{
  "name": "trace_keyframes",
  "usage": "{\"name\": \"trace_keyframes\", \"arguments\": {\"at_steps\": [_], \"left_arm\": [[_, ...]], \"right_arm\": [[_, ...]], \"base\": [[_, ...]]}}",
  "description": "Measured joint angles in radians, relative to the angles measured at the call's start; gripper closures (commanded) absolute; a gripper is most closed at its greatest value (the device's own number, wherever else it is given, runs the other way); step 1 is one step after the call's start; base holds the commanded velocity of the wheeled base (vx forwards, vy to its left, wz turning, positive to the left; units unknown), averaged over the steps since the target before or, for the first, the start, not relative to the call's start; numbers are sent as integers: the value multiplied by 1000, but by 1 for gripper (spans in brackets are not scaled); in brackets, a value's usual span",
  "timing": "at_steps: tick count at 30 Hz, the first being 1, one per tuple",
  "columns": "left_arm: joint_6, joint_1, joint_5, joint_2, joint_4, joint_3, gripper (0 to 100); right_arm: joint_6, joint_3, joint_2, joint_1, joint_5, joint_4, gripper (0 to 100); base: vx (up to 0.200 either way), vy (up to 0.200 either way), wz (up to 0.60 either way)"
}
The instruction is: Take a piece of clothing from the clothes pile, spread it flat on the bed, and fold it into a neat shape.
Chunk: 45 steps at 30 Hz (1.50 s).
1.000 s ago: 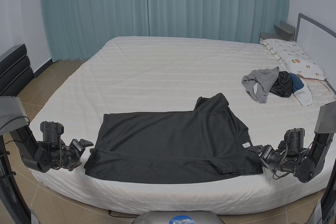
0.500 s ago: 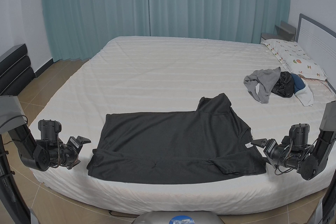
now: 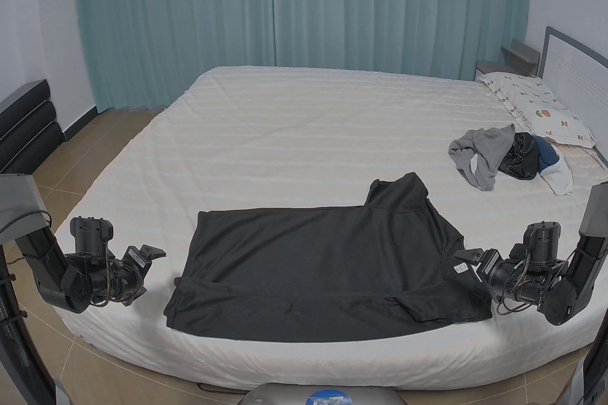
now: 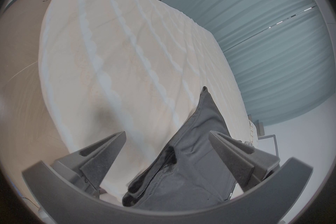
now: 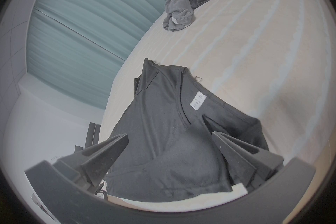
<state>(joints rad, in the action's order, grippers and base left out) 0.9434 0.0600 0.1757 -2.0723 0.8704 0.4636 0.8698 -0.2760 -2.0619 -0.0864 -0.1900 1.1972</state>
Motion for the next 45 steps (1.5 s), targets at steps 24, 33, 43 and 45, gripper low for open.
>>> {"name": "trace_keyframes", "arguments": {"at_steps": [24, 33, 43, 45], "left_arm": [[56, -50, -3, 31, 1, 14, 0], [53, -66, -37, 46, -10, 93, 0], [-34, -37, -38, -30, -13, 268, 0], [-69, -34, -34, -67, -13, 310, 0]], "right_arm": [[1, -3, -5, -8, -1, 14, 0], [1, 1, -5, -1, -1, 45, 0], [3, 7, -10, -6, -1, 50, 0], [3, 9, -13, -7, -2, 50, 0]], "base": [[0, -100, 0], [0, 0, 0], [0, 0, 0], [0, 0, 0]]}}
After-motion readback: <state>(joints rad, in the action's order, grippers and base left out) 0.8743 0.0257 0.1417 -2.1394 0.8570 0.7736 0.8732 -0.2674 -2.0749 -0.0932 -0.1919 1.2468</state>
